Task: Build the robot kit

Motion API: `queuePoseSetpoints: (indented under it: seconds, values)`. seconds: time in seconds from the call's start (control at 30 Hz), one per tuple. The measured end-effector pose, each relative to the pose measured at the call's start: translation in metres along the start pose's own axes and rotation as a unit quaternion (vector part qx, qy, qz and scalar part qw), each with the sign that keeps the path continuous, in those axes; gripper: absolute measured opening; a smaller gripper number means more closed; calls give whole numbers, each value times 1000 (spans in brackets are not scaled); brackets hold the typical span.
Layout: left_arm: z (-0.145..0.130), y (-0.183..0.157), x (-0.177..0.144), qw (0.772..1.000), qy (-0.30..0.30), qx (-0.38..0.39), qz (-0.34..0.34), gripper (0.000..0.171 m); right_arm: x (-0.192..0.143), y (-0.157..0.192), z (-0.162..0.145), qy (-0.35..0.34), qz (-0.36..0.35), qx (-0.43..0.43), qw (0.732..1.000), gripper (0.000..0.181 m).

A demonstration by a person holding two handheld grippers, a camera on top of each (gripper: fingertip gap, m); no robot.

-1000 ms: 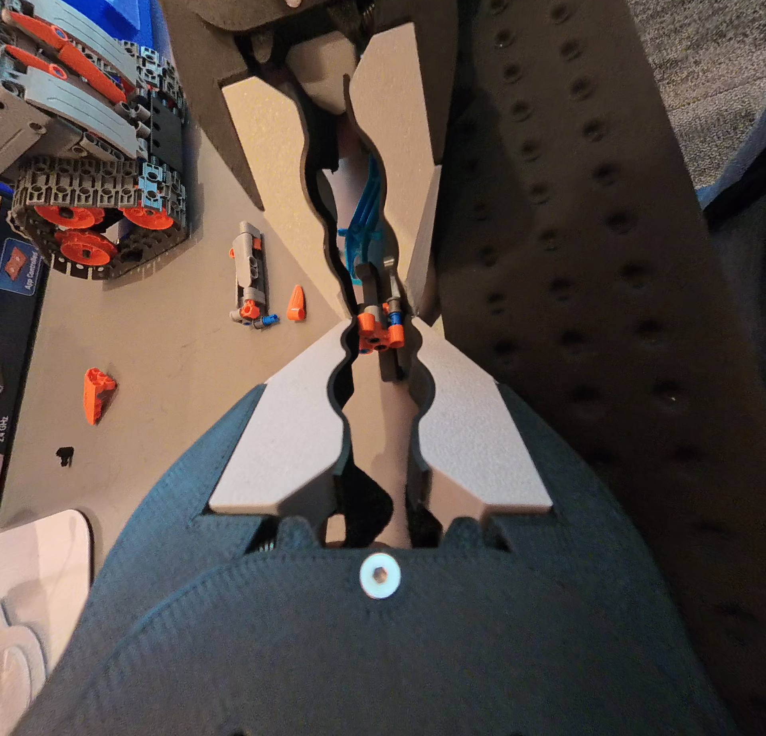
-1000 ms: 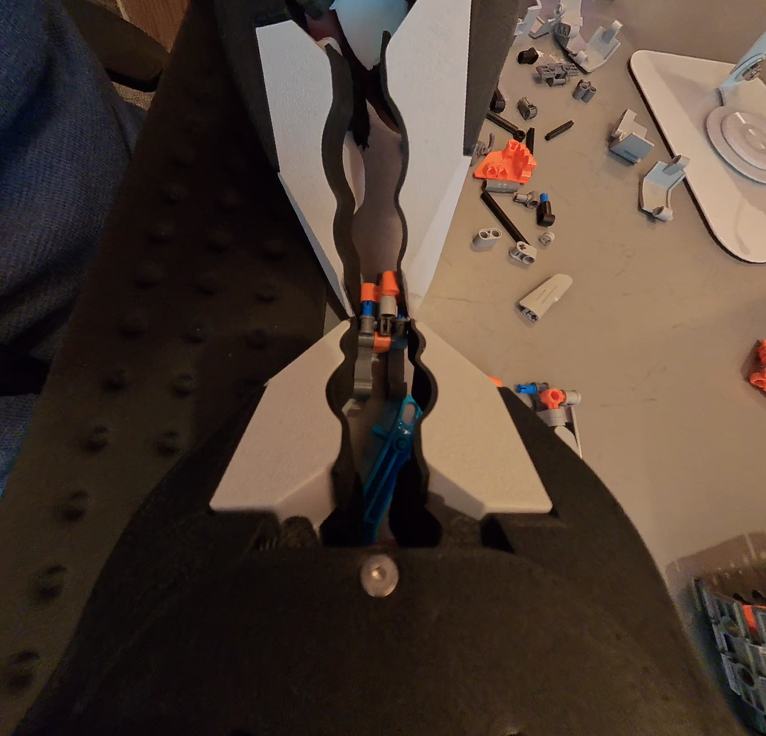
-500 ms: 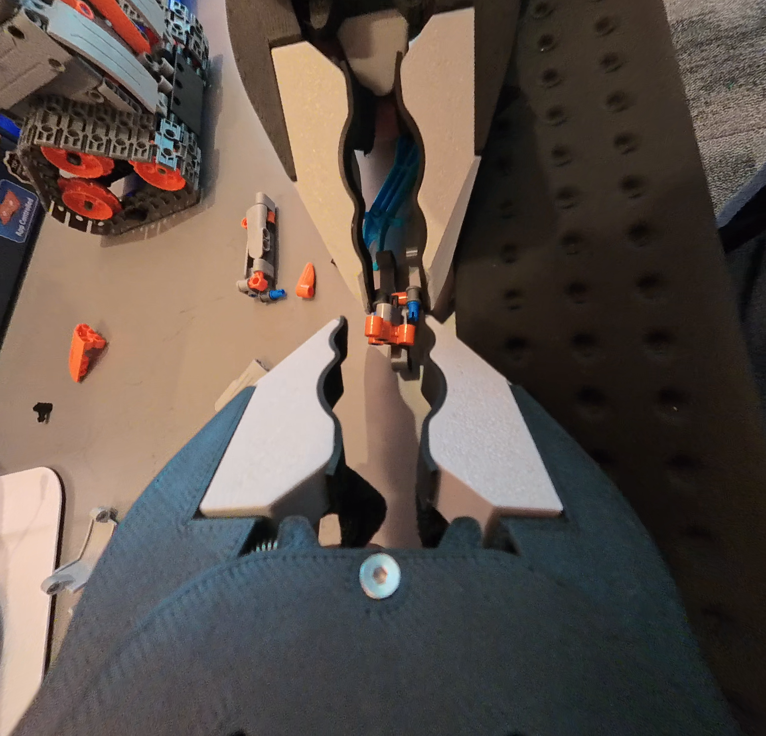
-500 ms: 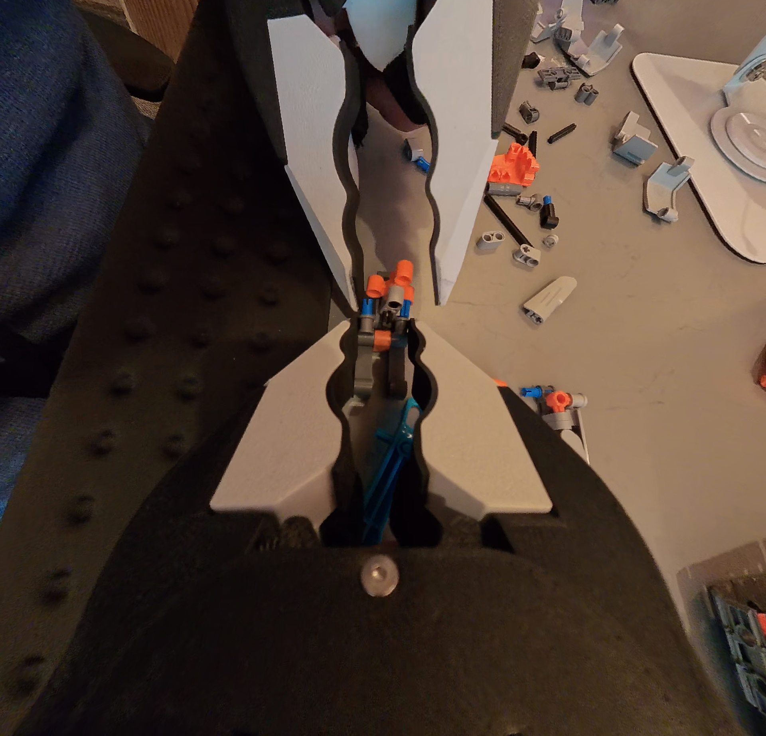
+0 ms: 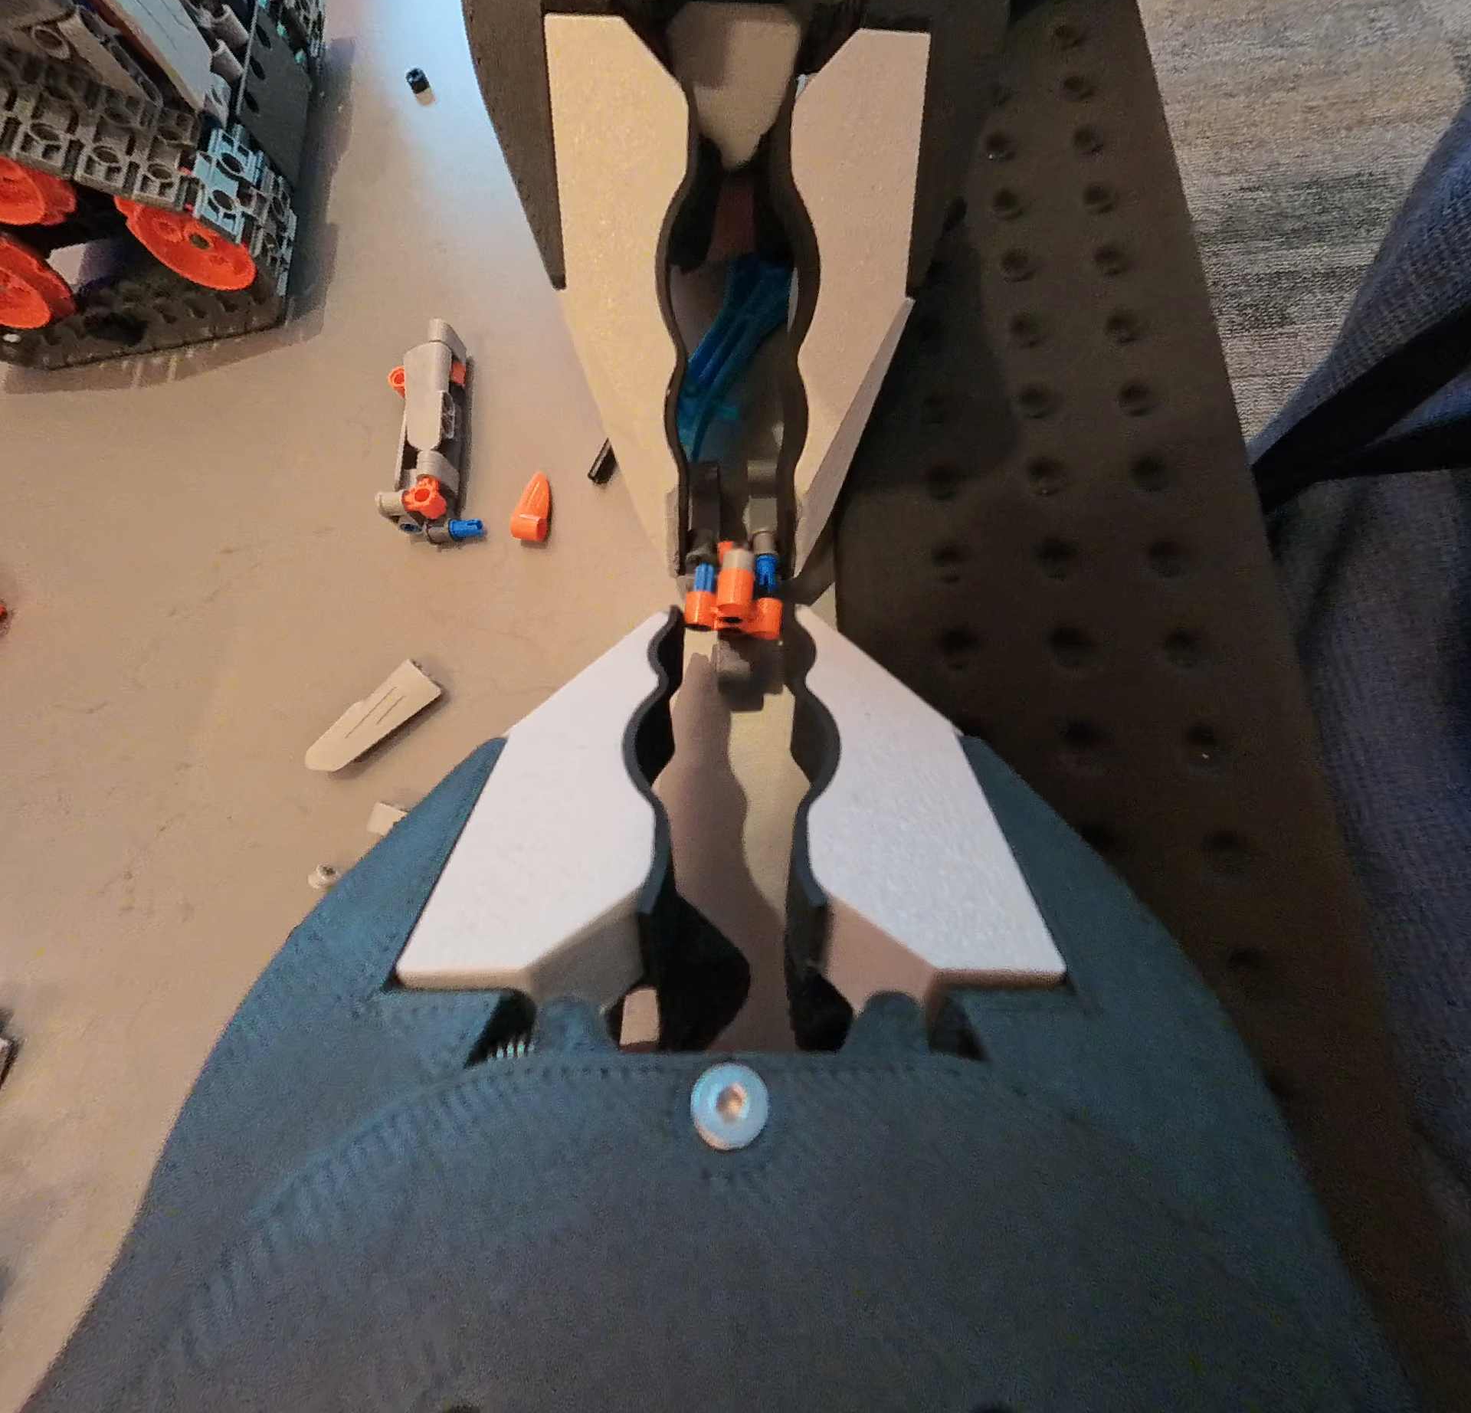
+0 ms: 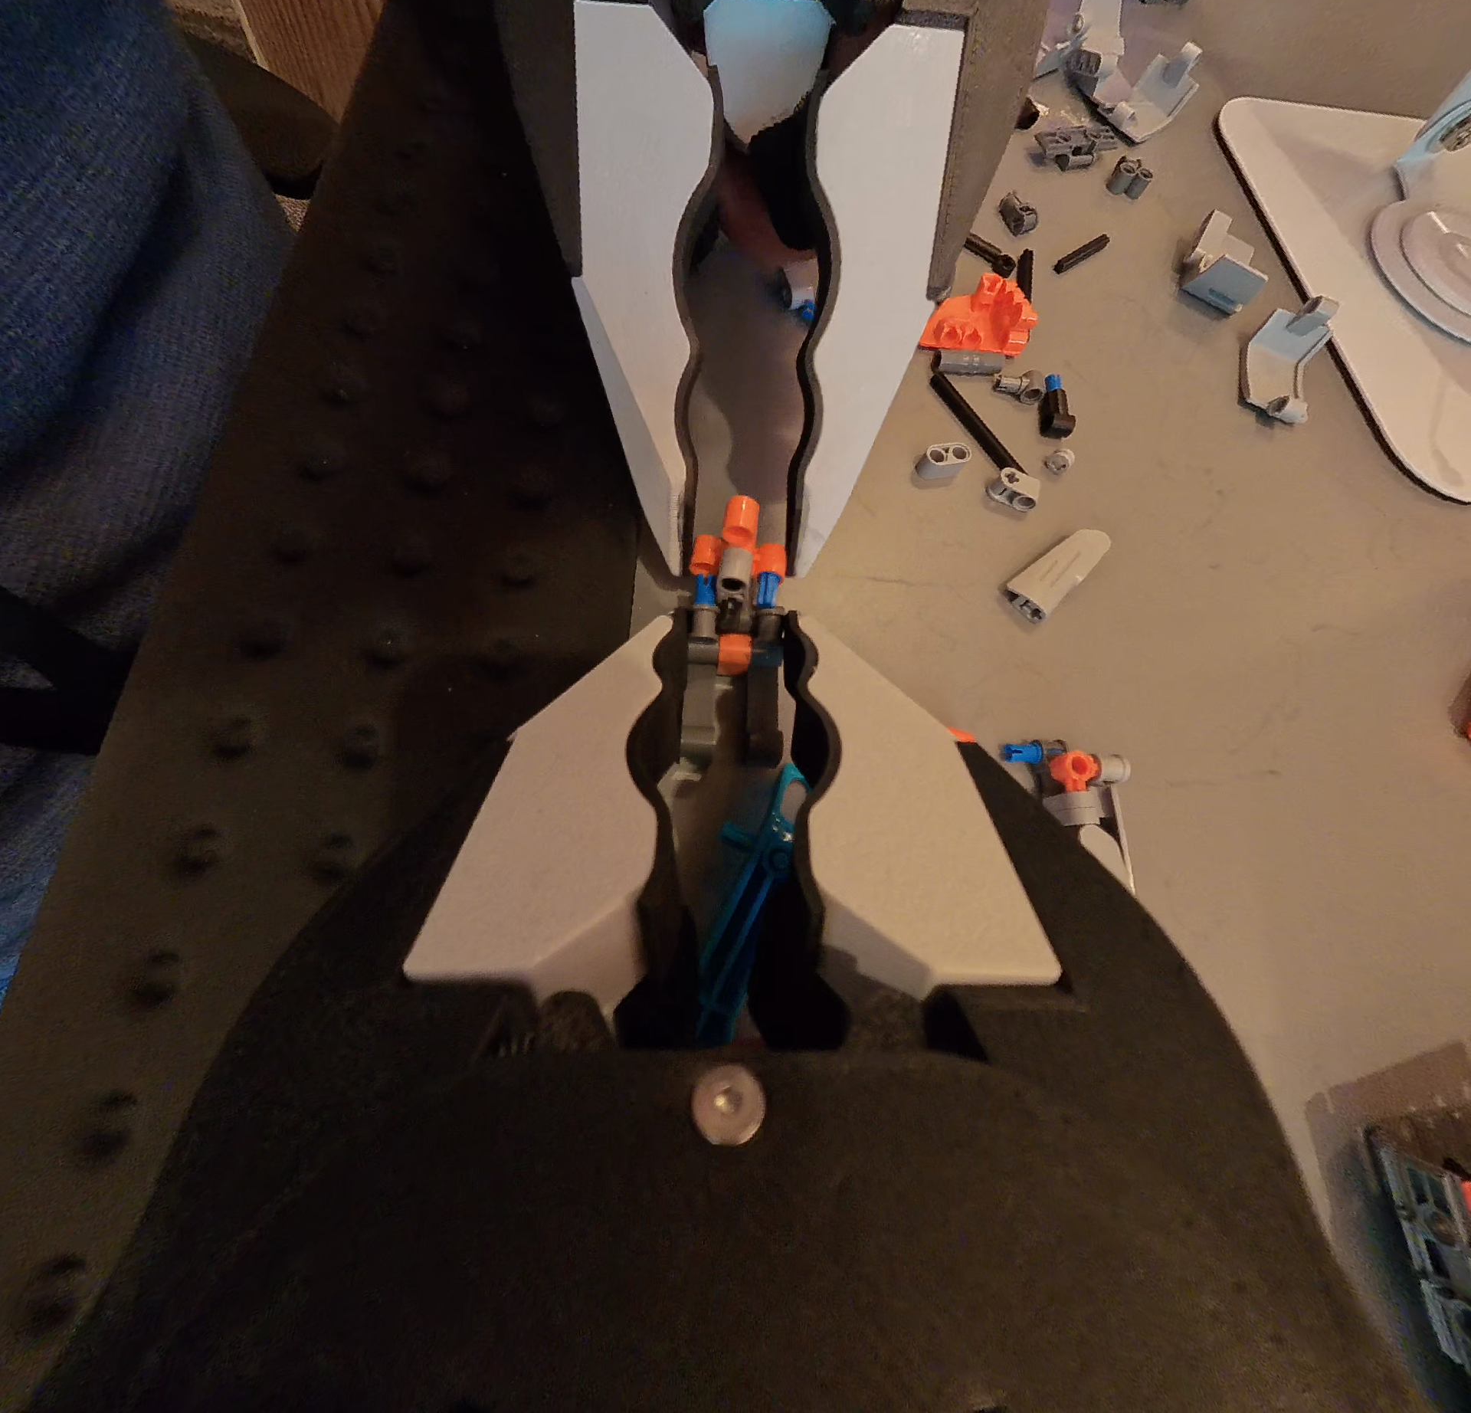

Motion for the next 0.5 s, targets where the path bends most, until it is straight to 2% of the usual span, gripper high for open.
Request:
queuePoseSetpoints:
  seconds: [0.5]
  values:
    - [2,-2,0,998,31,32,33,22,2,1,3,14,-12,-2,1000,21]
Point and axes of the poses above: each gripper's, where its closed fingertips meet, x out along the fingers, z out of its top, y = z × x across the jaws, the point moved 6 cm from there along -x, back along the fingers, and after that the axes turned 4 degrees about z, right-handed, at the moved point
